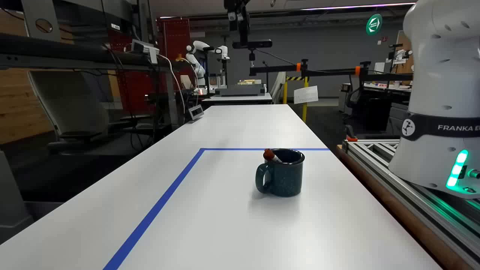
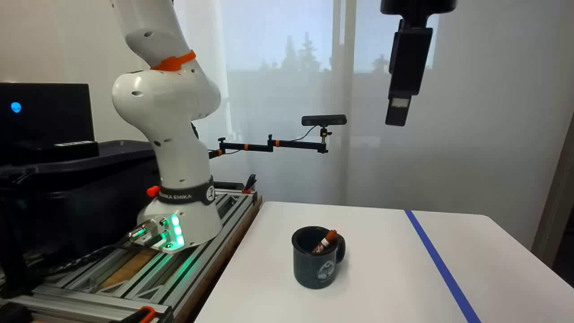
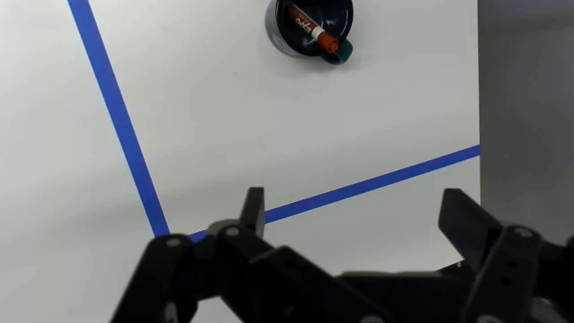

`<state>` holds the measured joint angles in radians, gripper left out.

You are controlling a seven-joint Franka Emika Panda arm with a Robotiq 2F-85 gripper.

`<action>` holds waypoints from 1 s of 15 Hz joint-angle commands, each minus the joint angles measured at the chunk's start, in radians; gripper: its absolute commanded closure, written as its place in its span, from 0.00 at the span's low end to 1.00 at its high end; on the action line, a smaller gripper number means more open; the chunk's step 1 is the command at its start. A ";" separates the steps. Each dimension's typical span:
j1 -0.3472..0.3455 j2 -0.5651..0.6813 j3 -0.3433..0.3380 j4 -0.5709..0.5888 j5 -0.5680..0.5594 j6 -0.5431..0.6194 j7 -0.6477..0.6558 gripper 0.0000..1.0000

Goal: Put the marker on the table

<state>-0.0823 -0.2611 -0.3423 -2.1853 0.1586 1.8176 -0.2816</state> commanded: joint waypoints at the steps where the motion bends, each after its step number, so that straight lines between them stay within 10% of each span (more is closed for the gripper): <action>1: -0.035 0.004 0.031 0.003 0.009 -0.004 -0.008 0.00; 15: 0.018 0.174 0.174 0.063 -0.023 -0.012 -0.121 0.00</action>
<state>-0.0785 -0.1490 -0.2045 -2.1660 0.1552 1.8188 -0.3501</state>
